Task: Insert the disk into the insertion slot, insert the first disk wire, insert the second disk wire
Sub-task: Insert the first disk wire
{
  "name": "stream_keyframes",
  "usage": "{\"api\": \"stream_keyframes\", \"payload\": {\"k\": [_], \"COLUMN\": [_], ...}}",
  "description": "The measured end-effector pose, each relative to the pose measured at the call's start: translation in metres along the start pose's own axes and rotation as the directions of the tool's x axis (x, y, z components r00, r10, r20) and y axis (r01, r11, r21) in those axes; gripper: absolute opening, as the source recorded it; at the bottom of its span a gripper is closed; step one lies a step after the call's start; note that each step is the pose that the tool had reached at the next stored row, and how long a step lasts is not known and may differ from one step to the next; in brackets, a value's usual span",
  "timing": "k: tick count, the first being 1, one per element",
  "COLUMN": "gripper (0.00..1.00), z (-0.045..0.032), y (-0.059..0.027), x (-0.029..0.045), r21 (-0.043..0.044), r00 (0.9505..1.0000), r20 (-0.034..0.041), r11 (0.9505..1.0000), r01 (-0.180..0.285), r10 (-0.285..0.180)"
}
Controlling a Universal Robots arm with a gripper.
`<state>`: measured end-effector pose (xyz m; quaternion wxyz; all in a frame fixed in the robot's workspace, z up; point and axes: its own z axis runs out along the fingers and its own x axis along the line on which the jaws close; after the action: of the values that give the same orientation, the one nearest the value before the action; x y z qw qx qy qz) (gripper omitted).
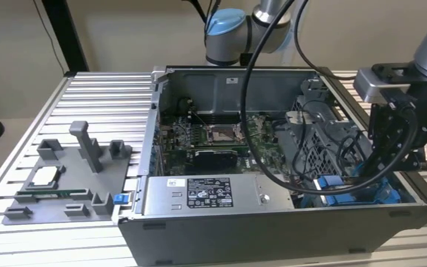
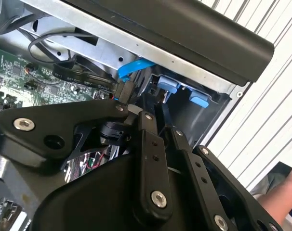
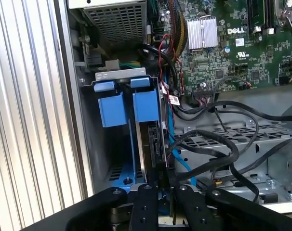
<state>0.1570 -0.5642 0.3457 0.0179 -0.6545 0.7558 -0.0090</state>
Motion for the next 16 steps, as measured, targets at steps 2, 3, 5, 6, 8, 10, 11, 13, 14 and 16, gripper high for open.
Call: {"api": "stream_keyframes", "payload": {"k": [2, 3, 5, 6, 8, 10, 11, 13, 14, 16], "gripper": [0.00, 0.00, 0.00, 0.00, 0.00, 0.00, 0.00, 0.00, 0.00, 0.00], "z": [0.0012, 0.0020, 0.0026, 0.0027, 0.0029, 0.0031, 0.0035, 0.0042, 0.0047, 0.0060], "y": [0.0000, 0.0001, -0.0001, -0.0003, -0.0008, -0.0010, -0.0010, -0.0010, -0.0009, -0.0009], "x": [0.0000, 0.0001, 0.0001, 0.0001, 0.0002, 0.0003, 0.0003, 0.0003, 0.0003, 0.0003], "r21": [0.0001, 0.0001, 0.0002, 0.0001, 0.0001, 0.0001, 0.0001, 0.0001, 0.0001, 0.0001], "r00": [1.0000, 1.0000, 1.0000, 1.0000, 1.0000, 1.0000, 1.0000, 1.0000, 1.0000, 1.0000], "r20": [0.0005, 0.0006, 0.0003, 0.0004, 0.0006, 0.0005, 0.0006, 0.0003, 0.0003, -0.0001], "r11": [1.0000, 1.0000, 1.0000, 1.0000, 1.0000, 1.0000, 1.0000, 1.0000, 1.0000, 1.0000], "r01": [0.000, 0.000, 0.001, 0.002, 0.003, 0.004, 0.005, 0.006, 0.007, 0.008], "r10": [0.000, 0.000, -0.001, -0.002, -0.003, -0.004, -0.005, -0.006, -0.007, -0.008]}}
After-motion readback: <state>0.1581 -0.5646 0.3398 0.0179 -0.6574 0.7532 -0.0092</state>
